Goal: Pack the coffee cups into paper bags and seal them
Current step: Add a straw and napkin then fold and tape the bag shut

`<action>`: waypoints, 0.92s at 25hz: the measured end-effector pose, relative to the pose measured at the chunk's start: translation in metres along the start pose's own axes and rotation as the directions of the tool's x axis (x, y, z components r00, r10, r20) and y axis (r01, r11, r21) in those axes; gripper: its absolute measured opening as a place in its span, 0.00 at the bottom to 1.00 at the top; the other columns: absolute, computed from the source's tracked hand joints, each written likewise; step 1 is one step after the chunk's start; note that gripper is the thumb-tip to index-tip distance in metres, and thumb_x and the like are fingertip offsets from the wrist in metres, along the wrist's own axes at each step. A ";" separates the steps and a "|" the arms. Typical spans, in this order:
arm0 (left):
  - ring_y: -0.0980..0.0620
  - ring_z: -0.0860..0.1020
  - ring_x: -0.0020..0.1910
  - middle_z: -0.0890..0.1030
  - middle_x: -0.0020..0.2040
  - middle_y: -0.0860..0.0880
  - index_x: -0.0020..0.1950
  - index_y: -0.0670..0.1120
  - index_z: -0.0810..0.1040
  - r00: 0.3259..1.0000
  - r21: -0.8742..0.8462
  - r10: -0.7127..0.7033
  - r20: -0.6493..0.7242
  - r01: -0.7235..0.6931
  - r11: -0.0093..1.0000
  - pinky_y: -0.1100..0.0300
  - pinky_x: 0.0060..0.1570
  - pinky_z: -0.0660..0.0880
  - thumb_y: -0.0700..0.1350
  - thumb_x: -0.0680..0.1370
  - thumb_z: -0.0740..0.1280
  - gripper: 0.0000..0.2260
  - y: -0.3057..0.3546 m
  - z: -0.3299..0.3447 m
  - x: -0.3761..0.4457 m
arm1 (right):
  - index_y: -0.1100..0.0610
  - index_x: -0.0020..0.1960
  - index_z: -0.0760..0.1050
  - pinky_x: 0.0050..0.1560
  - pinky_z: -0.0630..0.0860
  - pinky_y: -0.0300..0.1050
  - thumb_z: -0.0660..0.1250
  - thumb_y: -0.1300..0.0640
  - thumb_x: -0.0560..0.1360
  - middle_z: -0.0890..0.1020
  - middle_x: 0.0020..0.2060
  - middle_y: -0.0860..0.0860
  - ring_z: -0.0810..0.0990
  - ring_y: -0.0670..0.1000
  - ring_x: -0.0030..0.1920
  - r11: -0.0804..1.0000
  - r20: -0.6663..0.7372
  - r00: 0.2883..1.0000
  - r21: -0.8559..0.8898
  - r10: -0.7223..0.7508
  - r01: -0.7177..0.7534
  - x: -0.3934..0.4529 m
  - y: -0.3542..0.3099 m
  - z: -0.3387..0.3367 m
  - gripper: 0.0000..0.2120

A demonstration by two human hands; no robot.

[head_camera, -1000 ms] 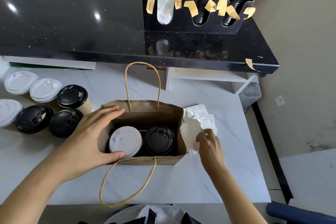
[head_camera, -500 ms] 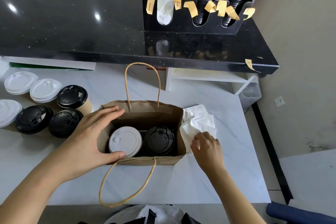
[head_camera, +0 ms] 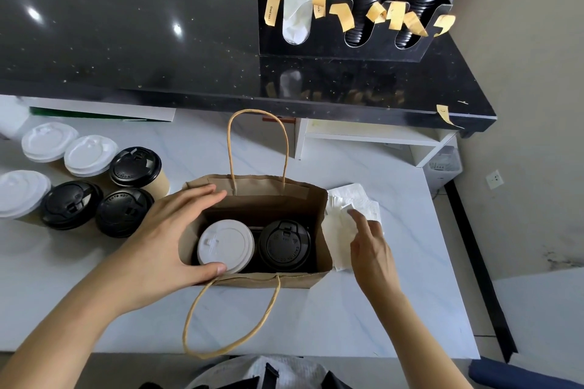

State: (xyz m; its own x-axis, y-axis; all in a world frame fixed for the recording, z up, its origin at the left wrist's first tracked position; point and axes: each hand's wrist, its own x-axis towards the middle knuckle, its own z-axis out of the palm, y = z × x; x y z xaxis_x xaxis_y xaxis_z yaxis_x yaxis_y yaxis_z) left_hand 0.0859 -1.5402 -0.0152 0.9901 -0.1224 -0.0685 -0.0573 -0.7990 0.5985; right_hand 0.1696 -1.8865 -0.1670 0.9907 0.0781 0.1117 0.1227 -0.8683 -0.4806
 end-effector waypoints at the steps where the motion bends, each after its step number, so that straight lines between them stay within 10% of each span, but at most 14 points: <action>1: 0.68 0.54 0.76 0.59 0.76 0.72 0.76 0.66 0.63 1.000 0.000 -0.003 0.003 0.003 1.000 0.61 0.72 0.56 0.66 0.63 0.76 0.44 0.000 0.000 0.000 | 0.52 0.63 0.75 0.33 0.73 0.51 0.62 0.73 0.74 0.76 0.49 0.55 0.75 0.62 0.34 1.000 -0.015 1.000 0.022 -0.012 0.013 0.000 0.001 0.000 0.23; 6: 0.68 0.53 0.76 0.58 0.76 0.72 0.77 0.68 0.62 1.000 0.007 -0.003 0.007 0.003 1.000 0.62 0.72 0.56 0.68 0.62 0.73 0.44 0.000 0.001 0.001 | 0.57 0.50 0.80 0.39 0.73 0.47 0.70 0.62 0.77 0.78 0.47 0.49 0.78 0.58 0.38 0.987 -0.045 0.994 0.132 0.098 -0.091 0.002 -0.014 -0.015 0.03; 15: 0.65 0.54 0.77 0.57 0.75 0.72 0.77 0.67 0.61 1.000 0.032 -0.009 0.006 0.009 0.999 0.64 0.72 0.55 0.58 0.67 0.81 0.44 0.001 0.000 0.000 | 0.47 0.69 0.72 0.43 0.75 0.50 0.68 0.61 0.78 0.77 0.38 0.44 0.77 0.46 0.40 0.867 -0.130 0.943 0.446 0.306 -0.220 0.029 -0.089 -0.089 0.21; 19: 0.68 0.53 0.76 0.57 0.75 0.73 0.77 0.67 0.62 1.000 0.026 -0.013 0.004 0.013 1.000 0.73 0.69 0.51 0.57 0.67 0.81 0.43 0.000 0.000 -0.001 | 0.44 0.48 0.80 0.45 0.82 0.53 0.71 0.60 0.77 0.84 0.40 0.42 0.82 0.51 0.40 0.803 -0.241 0.936 0.592 0.256 -0.067 0.037 -0.123 -0.122 0.10; 23: 0.68 0.53 0.75 0.58 0.75 0.72 0.77 0.66 0.62 1.000 0.013 -0.023 -0.005 0.023 1.000 0.76 0.68 0.50 0.56 0.66 0.81 0.44 0.000 0.001 -0.001 | 0.51 0.50 0.78 0.45 0.79 0.45 0.72 0.66 0.76 0.83 0.46 0.51 0.81 0.48 0.43 0.778 -0.465 0.885 0.565 0.025 0.275 0.027 -0.161 -0.140 0.10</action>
State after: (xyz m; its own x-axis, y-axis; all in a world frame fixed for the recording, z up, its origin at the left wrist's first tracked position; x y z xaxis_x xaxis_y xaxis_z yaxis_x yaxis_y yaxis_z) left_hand 0.0853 -1.5406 -0.0156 0.9918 -0.1013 -0.0781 -0.0365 -0.8093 0.5863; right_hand 0.1681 -1.8134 0.0345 0.8521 -0.1806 0.4913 0.4012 -0.3775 -0.8346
